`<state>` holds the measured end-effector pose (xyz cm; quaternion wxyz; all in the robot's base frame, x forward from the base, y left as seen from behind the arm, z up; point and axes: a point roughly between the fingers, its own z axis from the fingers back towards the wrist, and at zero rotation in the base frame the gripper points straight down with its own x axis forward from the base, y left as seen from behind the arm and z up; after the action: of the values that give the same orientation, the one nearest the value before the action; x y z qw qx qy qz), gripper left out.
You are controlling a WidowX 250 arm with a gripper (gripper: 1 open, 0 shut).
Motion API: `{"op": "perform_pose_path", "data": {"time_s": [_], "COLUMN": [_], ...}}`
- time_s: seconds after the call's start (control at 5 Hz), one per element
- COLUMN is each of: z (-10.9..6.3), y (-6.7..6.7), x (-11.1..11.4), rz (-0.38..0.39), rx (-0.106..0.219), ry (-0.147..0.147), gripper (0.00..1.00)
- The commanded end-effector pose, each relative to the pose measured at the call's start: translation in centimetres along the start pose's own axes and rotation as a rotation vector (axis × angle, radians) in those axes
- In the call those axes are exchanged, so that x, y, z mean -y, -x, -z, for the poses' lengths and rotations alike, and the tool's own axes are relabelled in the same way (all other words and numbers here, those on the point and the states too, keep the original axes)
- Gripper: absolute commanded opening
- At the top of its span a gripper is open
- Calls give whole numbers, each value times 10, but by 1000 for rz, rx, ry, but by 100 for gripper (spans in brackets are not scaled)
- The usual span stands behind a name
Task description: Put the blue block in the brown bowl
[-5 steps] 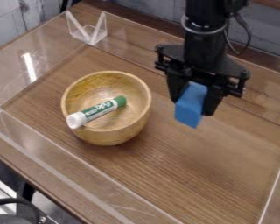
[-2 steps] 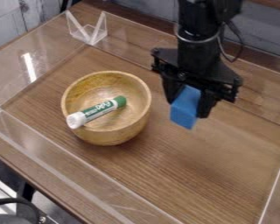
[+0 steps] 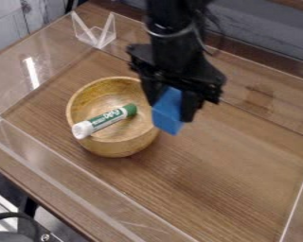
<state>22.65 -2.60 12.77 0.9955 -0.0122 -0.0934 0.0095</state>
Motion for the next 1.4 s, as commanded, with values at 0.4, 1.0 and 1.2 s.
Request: {"op": "perform_pose_path", "data": {"time_s": [0.4,1.0,1.2], "z": [-1,9,11], "y": [13,15,15], "x": [-51,-59,-61], "rz": [0,-17,-24], "rx": [64,66,66], "ry": [-5,-18,-22], "gripper": [0,0,0]}}
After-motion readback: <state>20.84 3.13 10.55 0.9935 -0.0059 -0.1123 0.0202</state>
